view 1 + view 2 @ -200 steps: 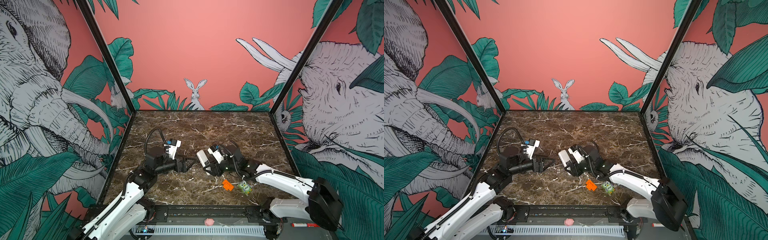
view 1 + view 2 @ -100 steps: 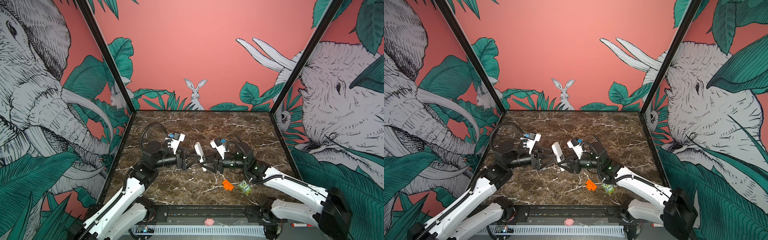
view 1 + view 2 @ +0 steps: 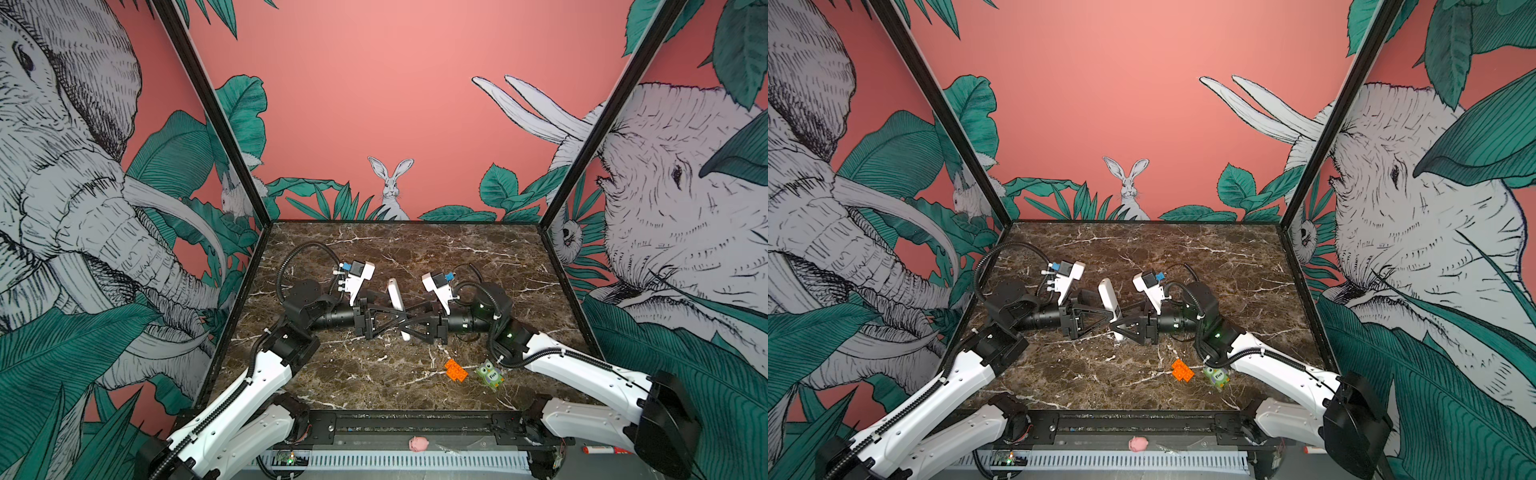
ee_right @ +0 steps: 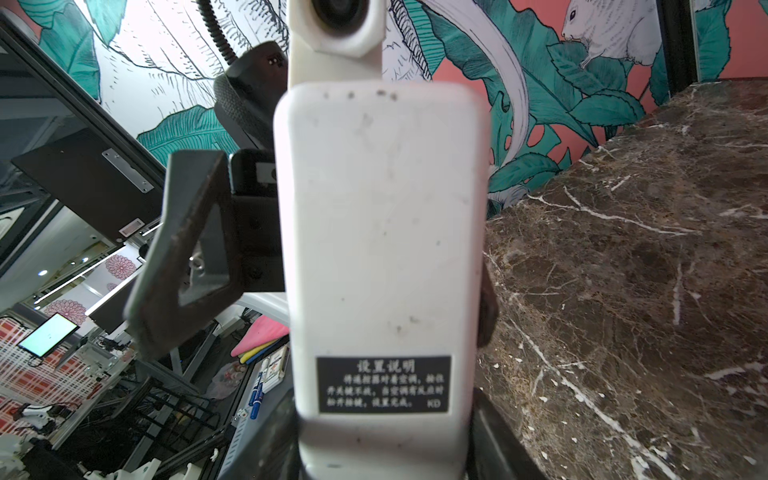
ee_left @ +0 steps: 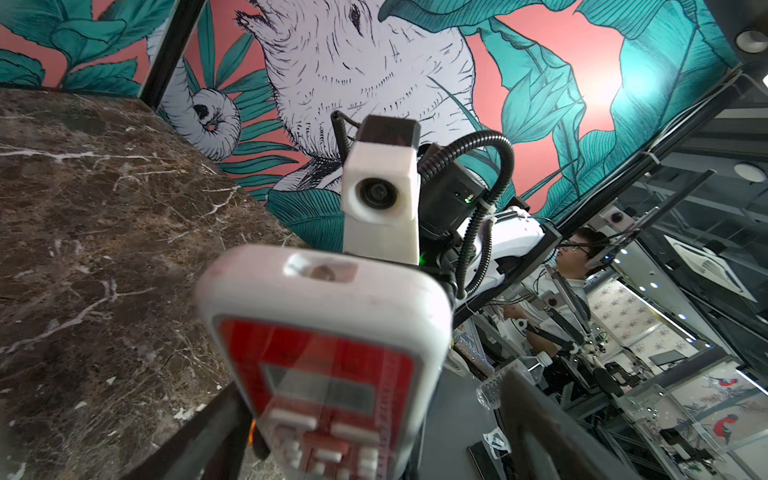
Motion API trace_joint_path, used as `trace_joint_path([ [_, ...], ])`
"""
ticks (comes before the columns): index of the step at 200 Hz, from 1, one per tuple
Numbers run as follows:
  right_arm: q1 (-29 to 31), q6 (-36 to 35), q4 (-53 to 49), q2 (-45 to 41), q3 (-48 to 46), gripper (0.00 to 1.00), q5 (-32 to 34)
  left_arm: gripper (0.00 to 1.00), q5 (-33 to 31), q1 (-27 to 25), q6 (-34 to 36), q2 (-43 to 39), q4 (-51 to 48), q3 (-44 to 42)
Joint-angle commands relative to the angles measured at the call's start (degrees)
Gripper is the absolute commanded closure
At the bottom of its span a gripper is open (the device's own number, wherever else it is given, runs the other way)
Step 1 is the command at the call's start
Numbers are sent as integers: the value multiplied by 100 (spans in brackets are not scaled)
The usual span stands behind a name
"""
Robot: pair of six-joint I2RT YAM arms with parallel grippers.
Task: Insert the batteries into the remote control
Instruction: 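Grasp the raised remote's top end with the left gripper from the right gripper, then lower the remote face up onto the table with the left gripper and release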
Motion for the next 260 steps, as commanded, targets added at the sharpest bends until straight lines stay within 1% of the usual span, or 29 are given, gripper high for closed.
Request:
trace_joint_path([
  [1, -1, 261, 839, 38, 153, 100, -217, 15, 160, -159, -1, 21, 217, 239],
  [27, -1, 331, 913, 38, 175, 100, -247, 21, 122, -219, 13, 19, 234, 243],
  [63, -1, 377, 913, 52, 150, 100, -318, 32, 96, -250, -118, 79, 497, 226],
  [67, -1, 377, 1053, 56, 149, 100, -321, 34, 96, -255, -140, 79, 541, 222],
  [99, 0, 471, 1213, 128, 157, 100, -381, 44, 119, -273, -226, 114, 673, 221],
  [112, -1, 488, 1257, 152, 157, 100, -389, 50, 107, -282, -228, 115, 674, 221],
  [132, -1, 494, 1259, 157, 175, 98, -393, 61, 86, -291, -215, 115, 647, 213],
  [137, -1, 493, 1261, 154, 174, 96, -391, 64, 78, -298, -216, 115, 635, 206],
  [156, -1, 490, 1229, 122, 175, 81, -346, 77, 39, -300, -181, 126, 567, 211],
  [177, -1, 385, 1034, 66, 192, 66, -229, 81, -20, -309, -82, 163, 434, 238],
  [178, -1, 367, 987, 65, 198, 64, -212, 81, -34, -309, -78, 165, 426, 243],
  [179, -1, 367, 987, 65, 198, 64, -212, 81, -34, -309, -72, 167, 414, 245],
  [182, 2, 340, 973, 52, 214, 59, -186, 82, -56, -309, -52, 176, 380, 248],
  [188, 0, 292, 743, 24, 211, 38, -111, 83, -107, -309, 12, 172, 279, 262],
  [192, -1, 258, 652, 9, 219, 27, -49, 84, -160, -309, 71, 175, 186, 278],
  [195, -1, 236, 592, -5, 225, 20, -8, 85, -223, -309, 119, 167, 132, 289],
  [200, 1, 214, 534, -19, 214, 13, 53, 86, -309, -309, 208, 162, -17, 315],
  [207, -1, 197, 503, -30, 201, 7, 89, 87, -460, -300, 339, 158, -232, 346],
  [217, -1, 127, 378, -63, 193, 1, 181, 87, -645, -300, 588, 140, -633, 418],
  [238, -13, -296, -266, -264, 131, 1, 661, 88, -1041, -270, 995, 206, -1492, 603],
  [260, -36, -915, -1561, -532, 222, 1, 1366, 88, -1514, -159, 1365, 395, -2541, 886],
])
